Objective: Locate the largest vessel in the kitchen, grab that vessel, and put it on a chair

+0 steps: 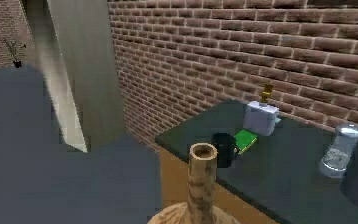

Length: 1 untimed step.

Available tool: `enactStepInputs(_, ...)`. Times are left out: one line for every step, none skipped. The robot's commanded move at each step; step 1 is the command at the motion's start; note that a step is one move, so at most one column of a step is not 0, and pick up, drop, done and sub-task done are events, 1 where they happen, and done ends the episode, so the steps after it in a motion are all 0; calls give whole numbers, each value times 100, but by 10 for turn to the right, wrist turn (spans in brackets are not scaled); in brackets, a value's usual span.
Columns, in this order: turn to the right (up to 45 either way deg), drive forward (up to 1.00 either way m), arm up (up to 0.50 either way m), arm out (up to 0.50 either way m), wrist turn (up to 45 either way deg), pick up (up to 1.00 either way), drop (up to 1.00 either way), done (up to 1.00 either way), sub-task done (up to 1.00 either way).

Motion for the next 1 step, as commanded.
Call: enactStepInputs(-450, 0, 0, 0, 0, 0, 0, 0, 0)
